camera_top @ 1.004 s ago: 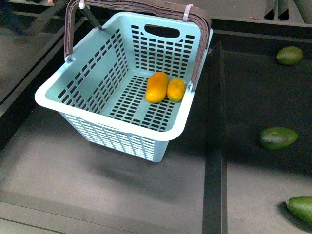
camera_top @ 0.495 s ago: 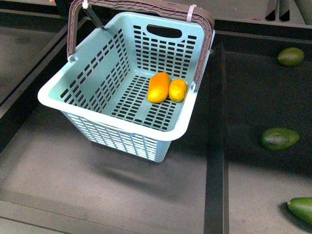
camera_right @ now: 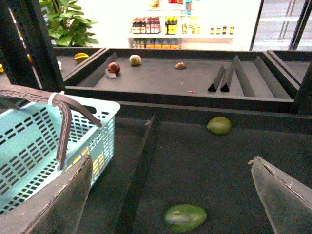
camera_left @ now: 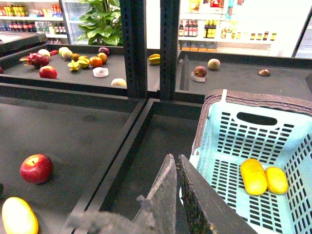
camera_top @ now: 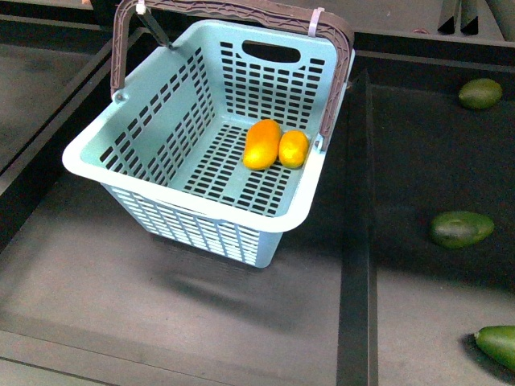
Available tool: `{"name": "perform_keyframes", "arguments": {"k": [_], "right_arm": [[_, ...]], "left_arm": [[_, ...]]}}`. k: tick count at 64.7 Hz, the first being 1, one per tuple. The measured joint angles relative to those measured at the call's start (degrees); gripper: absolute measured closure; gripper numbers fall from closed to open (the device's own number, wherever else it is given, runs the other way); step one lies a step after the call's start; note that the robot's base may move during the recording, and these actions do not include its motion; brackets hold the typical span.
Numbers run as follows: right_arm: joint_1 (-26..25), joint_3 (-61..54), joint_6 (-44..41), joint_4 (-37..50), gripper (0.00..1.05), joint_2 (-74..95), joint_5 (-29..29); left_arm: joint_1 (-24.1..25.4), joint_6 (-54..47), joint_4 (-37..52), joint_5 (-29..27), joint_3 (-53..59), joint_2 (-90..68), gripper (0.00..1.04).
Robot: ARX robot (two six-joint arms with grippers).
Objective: Pick lemon and mango into basket
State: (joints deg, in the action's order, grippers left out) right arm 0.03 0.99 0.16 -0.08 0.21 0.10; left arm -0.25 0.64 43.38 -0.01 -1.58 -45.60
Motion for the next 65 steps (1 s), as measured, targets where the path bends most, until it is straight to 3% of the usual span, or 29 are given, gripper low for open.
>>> {"name": "perform_keyframes", "arguments": {"k": [36, 65], "right_arm": [[0.0, 0.0, 0.0, 0.0, 0.09, 0.0, 0.02], [0.0, 0.0, 0.0, 0.0, 0.09, 0.0, 0.02]], "left_arm": [[0.02, -0.02, -23.54, 0.02, 0.72, 25.77, 1.01], [0.02, -0.02, -34.62, 0.02, 0.7, 36.74, 1.01]]}}
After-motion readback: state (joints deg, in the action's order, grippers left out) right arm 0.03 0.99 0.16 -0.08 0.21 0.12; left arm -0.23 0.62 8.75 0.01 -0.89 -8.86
